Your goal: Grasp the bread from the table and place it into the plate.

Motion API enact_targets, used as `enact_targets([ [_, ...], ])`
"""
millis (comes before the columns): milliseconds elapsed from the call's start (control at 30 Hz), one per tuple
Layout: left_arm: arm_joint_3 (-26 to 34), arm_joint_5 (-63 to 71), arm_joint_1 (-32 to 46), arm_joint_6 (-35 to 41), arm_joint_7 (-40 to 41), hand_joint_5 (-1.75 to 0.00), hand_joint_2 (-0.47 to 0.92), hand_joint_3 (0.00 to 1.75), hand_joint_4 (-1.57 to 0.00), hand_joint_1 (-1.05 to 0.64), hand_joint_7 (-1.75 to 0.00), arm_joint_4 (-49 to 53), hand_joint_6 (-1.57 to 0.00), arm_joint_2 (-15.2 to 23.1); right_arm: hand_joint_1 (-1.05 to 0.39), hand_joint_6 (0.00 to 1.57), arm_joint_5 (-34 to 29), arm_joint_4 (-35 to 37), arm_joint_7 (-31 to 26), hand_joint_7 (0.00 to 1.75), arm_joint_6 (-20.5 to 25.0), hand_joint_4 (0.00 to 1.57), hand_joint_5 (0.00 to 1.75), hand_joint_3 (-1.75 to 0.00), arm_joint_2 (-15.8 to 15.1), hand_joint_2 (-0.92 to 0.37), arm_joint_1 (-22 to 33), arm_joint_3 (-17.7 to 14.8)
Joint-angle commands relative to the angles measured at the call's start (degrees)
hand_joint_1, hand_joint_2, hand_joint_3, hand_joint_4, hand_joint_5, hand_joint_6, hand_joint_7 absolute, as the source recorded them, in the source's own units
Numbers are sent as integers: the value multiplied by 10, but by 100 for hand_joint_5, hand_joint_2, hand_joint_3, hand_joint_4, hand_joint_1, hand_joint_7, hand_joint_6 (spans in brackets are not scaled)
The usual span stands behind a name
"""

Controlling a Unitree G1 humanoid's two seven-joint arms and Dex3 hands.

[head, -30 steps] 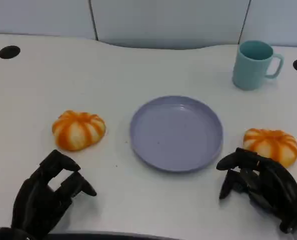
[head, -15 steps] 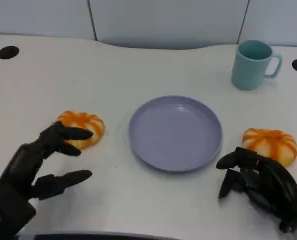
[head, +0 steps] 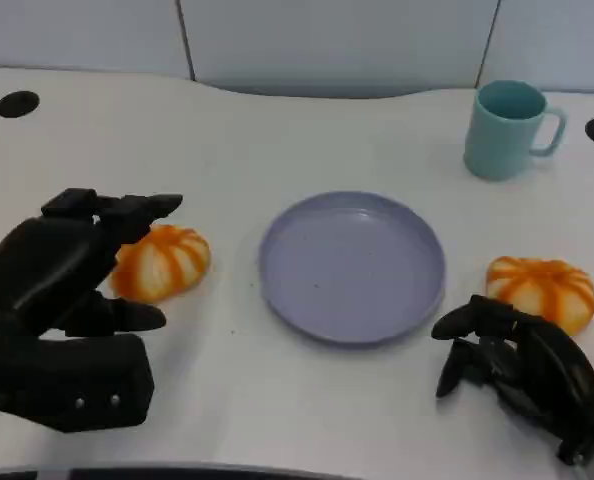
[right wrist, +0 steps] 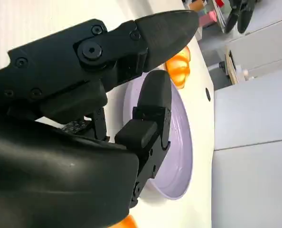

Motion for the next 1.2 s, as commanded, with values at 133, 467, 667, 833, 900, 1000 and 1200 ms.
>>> enact_targets([
  [133,-61,41,-71,50,25,-37,91,1,0,-77,-3,65,-20,24,-57,71,2,10,3,102,2,58,155,-11,-3,-92,18,-2],
  [467,-139,42,-194,112,-15,-17,91,1,0,-81,-1,213,-15,17,-57,72,1,8,3,100,5,59,155,-10,-4,-92,20,-1],
  [667,-192,48,-268,133,-24,-19,91,0,-2,-82,-1,331,-15,-4,-56,73,5,5,5,98,10,60,156,-10,-3,-92,22,-1],
  [833,-222,43,-315,141,-3,-21,88,0,-4,-84,-1,425,-17,-30,-55,73,2,-2,0,98,12,59,157,-10,-4,-92,28,2],
  [900,-229,38,-330,139,1,-24,86,0,-3,-84,-2,457,-18,-40,-55,73,2,-8,-3,99,14,60,158,-10,-3,-92,32,2],
  [1000,-238,34,-346,137,9,-30,85,0,0,-86,-2,493,-19,-54,-56,73,0,-14,-6,100,14,60,158,-10,-3,-92,37,5],
  [1200,-261,34,-370,143,23,-33,85,0,0,-86,-2,550,-20,-80,-56,73,4,-21,-3,100,19,60,157,-9,-3,-92,43,6],
])
